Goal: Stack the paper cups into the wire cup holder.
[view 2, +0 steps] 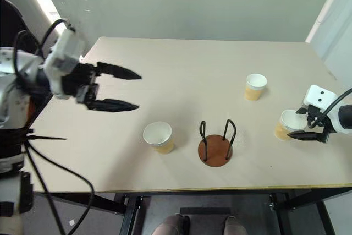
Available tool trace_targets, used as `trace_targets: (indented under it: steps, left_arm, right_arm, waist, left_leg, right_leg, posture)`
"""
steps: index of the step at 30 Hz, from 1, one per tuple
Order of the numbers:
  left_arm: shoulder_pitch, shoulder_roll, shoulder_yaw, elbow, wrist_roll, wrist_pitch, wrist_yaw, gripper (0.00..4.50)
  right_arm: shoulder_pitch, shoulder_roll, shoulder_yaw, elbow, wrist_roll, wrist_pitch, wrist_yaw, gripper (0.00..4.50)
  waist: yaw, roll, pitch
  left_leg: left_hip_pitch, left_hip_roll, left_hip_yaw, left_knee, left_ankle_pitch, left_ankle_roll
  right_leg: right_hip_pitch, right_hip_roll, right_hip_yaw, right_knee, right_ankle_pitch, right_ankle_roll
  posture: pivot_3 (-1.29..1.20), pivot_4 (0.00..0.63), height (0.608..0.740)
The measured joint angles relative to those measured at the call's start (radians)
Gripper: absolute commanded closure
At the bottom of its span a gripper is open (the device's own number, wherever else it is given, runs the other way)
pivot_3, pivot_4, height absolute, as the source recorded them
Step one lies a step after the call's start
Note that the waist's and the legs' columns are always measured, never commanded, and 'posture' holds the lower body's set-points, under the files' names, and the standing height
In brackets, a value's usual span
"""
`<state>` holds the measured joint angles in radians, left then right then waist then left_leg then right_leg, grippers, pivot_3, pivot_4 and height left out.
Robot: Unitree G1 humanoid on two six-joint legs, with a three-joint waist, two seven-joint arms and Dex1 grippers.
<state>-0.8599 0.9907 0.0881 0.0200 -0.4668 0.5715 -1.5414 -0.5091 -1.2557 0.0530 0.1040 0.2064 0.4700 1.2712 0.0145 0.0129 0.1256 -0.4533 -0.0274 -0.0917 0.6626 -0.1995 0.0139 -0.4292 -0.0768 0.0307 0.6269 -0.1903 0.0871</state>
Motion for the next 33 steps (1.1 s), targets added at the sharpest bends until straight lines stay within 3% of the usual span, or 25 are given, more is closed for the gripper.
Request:
trace_targets:
  steps: [5, 8, 9, 12, 22, 28, 33]
  left_arm:
    - [0.028, 0.113, 0.106, -0.039, -0.081, 0.073, 0.014, 0.38]
    - [0.069, 0.131, 0.141, -0.105, -0.129, 0.110, 0.038, 0.38]
    - [0.086, 0.131, 0.143, -0.126, -0.144, 0.123, 0.047, 0.35]
    - [0.112, 0.132, 0.149, -0.158, -0.179, 0.150, 0.074, 0.34]
    - [0.215, 0.126, 0.178, -0.221, -0.252, 0.181, 0.170, 0.34]
    - [0.313, 0.089, 0.184, -0.268, -0.277, 0.195, 0.262, 0.34]
    - [0.344, 0.088, 0.221, -0.307, -0.299, 0.208, 0.334, 0.34]
  right_arm:
    - [-0.031, 0.062, 0.047, 0.073, -0.047, -0.033, 0.004, 0.00]
    - [-0.054, 0.082, 0.065, 0.107, -0.075, -0.049, 0.008, 0.00]
    - [-0.058, 0.086, 0.072, 0.113, -0.078, -0.050, 0.013, 0.18]
    - [-0.060, 0.104, 0.079, 0.122, -0.084, -0.052, 0.031, 0.92]
    - [-0.080, 0.127, 0.084, 0.153, -0.125, -0.073, 0.047, 4.47]
    - [-0.088, 0.091, 0.045, 0.043, -0.060, -0.035, 0.117, 4.47]
    - [-0.218, 0.047, -0.031, -0.116, 0.065, 0.033, 0.192, 4.47]
  waist:
    - [0.004, 0.000, 0.000]
    - [0.004, 0.001, 0.000]
    - [0.004, 0.001, 0.000]
    - [0.003, 0.000, 0.000]
    - [-0.002, 0.001, 0.000]
    - [-0.002, 0.001, 0.001]
    - [-0.002, 0.001, 0.001]
  left_leg:
    - [0.000, 0.000, -0.002, -0.001, -0.003, 0.000]
    - [0.001, 0.000, -0.002, -0.001, -0.004, -0.001]
    - [0.001, 0.001, -0.002, -0.001, -0.004, -0.001]
    - [0.002, 0.003, -0.002, -0.002, -0.004, -0.002]
    - [0.006, 0.004, -0.002, -0.009, -0.002, -0.005]
    - [0.006, 0.004, -0.002, -0.014, 0.000, -0.008]
    - [0.007, 0.005, -0.002, -0.017, 0.006, -0.019]
  right_leg:
    - [0.000, 0.000, -0.001, 0.000, -0.002, -0.010]
    - [0.001, 0.000, -0.001, 0.000, -0.002, -0.013]
    - [0.001, 0.000, -0.002, 0.000, -0.001, -0.014]
    - [0.000, 0.001, -0.003, 0.000, -0.001, -0.016]
    - [0.000, 0.002, -0.003, 0.002, 0.000, -0.020]
    - [-0.002, 0.002, -0.003, 0.001, -0.001, -0.022]
    - [-0.003, 0.003, -0.003, 0.002, -0.004, -0.026]
  posture:
    - [0.00, 0.150, 0.740]
    - [0.00, 0.150, 0.740]
    - [0.00, 0.150, 0.740]
    - [0.00, 0.150, 0.740]
    - [0.00, 0.150, 0.740]
    - [0.00, 0.150, 0.740]
    - [0.00, 0.150, 0.740]
